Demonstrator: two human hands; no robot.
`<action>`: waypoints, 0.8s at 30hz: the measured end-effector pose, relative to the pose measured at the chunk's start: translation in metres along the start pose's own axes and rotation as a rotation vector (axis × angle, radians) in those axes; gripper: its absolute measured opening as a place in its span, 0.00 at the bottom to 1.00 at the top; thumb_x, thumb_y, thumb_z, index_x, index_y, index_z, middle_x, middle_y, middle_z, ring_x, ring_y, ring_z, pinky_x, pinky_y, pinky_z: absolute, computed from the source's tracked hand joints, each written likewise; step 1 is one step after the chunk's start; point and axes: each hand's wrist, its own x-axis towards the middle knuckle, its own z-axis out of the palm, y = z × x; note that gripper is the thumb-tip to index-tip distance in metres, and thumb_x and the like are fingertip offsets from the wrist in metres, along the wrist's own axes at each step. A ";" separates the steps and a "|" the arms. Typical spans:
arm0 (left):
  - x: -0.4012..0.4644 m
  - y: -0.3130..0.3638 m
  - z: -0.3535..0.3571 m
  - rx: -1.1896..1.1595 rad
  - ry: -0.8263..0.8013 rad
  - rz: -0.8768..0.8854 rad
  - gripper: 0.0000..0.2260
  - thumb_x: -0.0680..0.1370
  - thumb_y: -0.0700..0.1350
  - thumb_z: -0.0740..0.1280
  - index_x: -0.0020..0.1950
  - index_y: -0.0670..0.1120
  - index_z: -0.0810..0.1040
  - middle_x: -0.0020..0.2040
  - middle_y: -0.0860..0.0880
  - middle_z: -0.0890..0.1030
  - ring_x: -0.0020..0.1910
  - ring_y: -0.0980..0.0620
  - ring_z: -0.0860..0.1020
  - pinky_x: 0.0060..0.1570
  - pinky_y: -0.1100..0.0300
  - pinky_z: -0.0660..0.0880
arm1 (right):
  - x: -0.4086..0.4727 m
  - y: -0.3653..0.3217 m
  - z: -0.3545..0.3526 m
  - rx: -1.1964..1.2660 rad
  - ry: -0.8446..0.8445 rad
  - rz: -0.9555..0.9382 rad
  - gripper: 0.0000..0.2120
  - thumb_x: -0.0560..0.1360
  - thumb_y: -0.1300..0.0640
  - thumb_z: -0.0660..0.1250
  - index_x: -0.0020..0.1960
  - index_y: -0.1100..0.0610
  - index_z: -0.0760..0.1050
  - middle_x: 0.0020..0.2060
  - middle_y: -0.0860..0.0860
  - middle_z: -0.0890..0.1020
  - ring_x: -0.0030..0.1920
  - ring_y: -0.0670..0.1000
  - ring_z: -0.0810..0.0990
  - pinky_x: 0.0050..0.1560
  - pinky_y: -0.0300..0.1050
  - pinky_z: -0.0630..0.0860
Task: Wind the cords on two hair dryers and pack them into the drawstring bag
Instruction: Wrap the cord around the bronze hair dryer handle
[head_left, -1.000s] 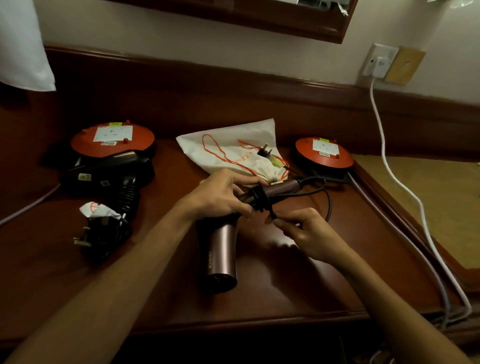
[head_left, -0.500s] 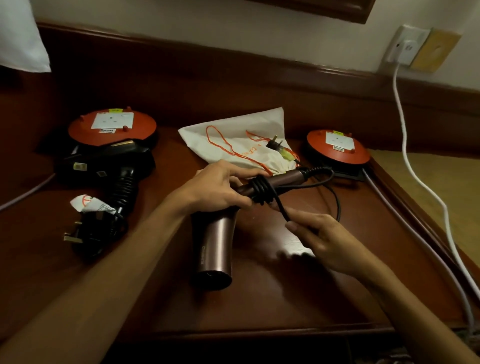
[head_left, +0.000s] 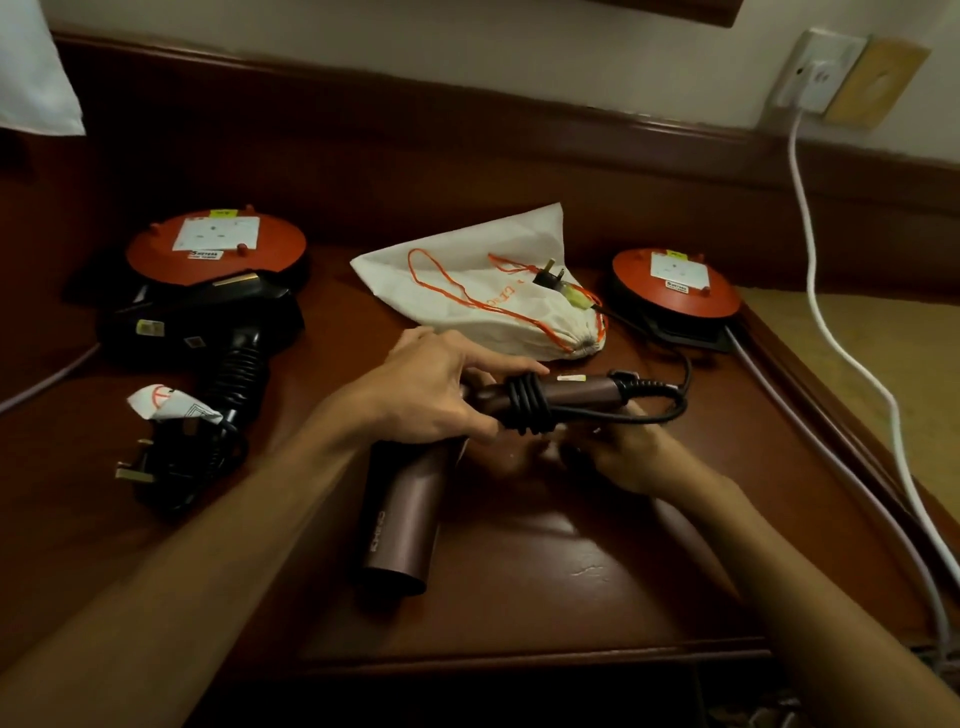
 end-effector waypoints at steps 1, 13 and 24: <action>0.000 0.002 -0.001 0.027 -0.018 0.007 0.30 0.68 0.54 0.77 0.66 0.74 0.75 0.51 0.60 0.85 0.58 0.63 0.77 0.72 0.46 0.67 | 0.008 0.002 -0.009 0.013 -0.093 0.018 0.05 0.78 0.69 0.67 0.49 0.61 0.79 0.43 0.48 0.82 0.42 0.38 0.80 0.46 0.40 0.78; -0.011 0.018 0.009 0.384 -0.128 -0.028 0.31 0.71 0.69 0.59 0.71 0.61 0.74 0.53 0.59 0.78 0.62 0.59 0.71 0.80 0.41 0.43 | 0.057 -0.059 -0.081 0.062 -0.494 0.163 0.12 0.81 0.55 0.66 0.48 0.64 0.81 0.35 0.48 0.80 0.32 0.40 0.76 0.38 0.37 0.72; 0.002 0.045 0.033 0.694 -0.230 -0.055 0.39 0.78 0.76 0.49 0.81 0.53 0.57 0.59 0.45 0.81 0.69 0.43 0.73 0.75 0.27 0.37 | 0.024 -0.096 -0.058 -0.320 -0.428 0.144 0.11 0.79 0.48 0.68 0.52 0.55 0.83 0.43 0.53 0.85 0.43 0.54 0.82 0.46 0.54 0.80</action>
